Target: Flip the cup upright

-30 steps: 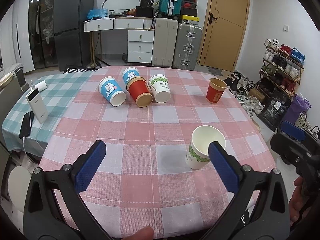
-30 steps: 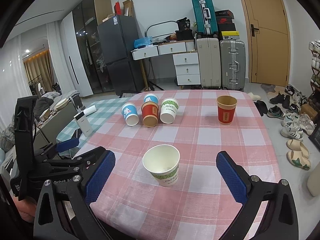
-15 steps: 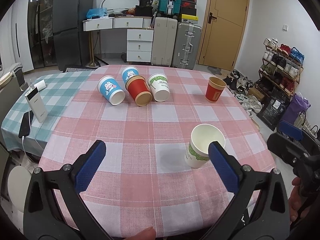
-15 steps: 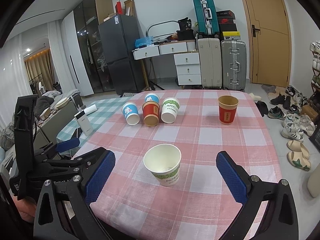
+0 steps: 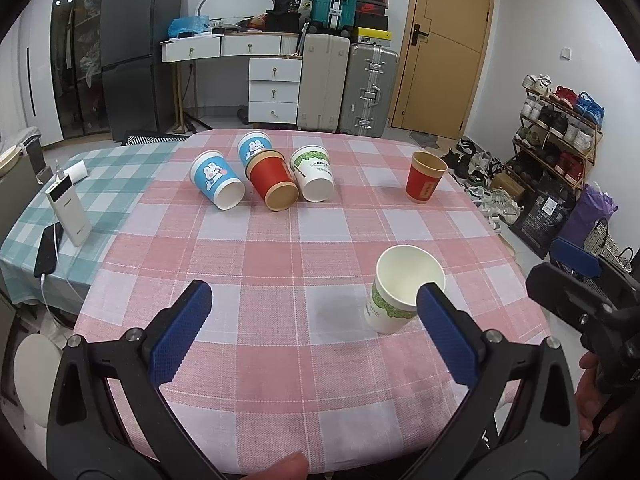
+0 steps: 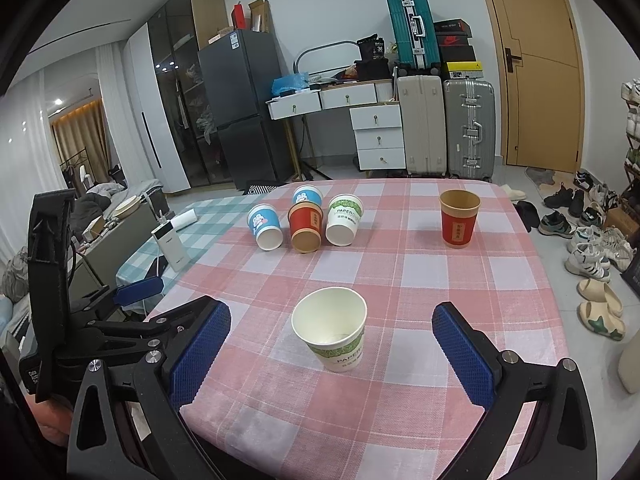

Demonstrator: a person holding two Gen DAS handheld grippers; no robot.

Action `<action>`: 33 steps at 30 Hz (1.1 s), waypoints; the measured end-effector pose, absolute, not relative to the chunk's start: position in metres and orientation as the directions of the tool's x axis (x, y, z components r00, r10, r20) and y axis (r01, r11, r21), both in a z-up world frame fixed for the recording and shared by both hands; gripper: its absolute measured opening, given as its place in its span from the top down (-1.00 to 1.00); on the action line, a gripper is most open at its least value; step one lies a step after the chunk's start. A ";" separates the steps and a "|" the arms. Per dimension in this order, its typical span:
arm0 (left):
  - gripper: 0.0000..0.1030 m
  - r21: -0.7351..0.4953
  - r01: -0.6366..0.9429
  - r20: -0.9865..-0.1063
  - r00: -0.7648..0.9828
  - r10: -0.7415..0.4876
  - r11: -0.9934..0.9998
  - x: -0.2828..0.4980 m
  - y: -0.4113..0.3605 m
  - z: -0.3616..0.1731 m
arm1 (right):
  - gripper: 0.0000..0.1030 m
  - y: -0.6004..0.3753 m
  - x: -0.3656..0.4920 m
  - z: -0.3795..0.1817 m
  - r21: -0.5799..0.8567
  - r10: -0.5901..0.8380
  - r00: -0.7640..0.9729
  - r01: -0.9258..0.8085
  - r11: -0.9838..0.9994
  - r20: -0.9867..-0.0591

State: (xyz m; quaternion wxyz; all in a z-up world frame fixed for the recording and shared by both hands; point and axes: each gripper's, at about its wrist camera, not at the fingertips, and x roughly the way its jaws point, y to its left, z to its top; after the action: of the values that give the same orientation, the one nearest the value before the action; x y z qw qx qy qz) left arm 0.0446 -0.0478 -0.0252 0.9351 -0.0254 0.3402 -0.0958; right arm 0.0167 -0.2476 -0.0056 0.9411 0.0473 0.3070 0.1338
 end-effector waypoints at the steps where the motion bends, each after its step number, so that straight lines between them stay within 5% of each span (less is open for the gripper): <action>1: -0.99 -0.111 0.160 -0.631 0.751 -0.194 0.981 0.045 -0.048 -0.025 | -1.00 -0.248 0.017 -0.006 0.172 0.281 0.776 -0.222 0.960 -0.565; 33: -0.99 -0.109 0.159 -0.633 0.750 -0.192 0.981 0.047 -0.049 -0.021 | -1.00 -0.252 0.016 -0.005 0.172 0.280 0.781 -0.221 0.960 -0.558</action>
State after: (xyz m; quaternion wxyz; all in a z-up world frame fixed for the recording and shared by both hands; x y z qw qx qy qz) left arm 0.0465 -0.0487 -0.0209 0.9350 -0.0242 0.3411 -0.0941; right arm 0.0158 -0.2515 -0.0051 0.9425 0.0487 0.3028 0.1328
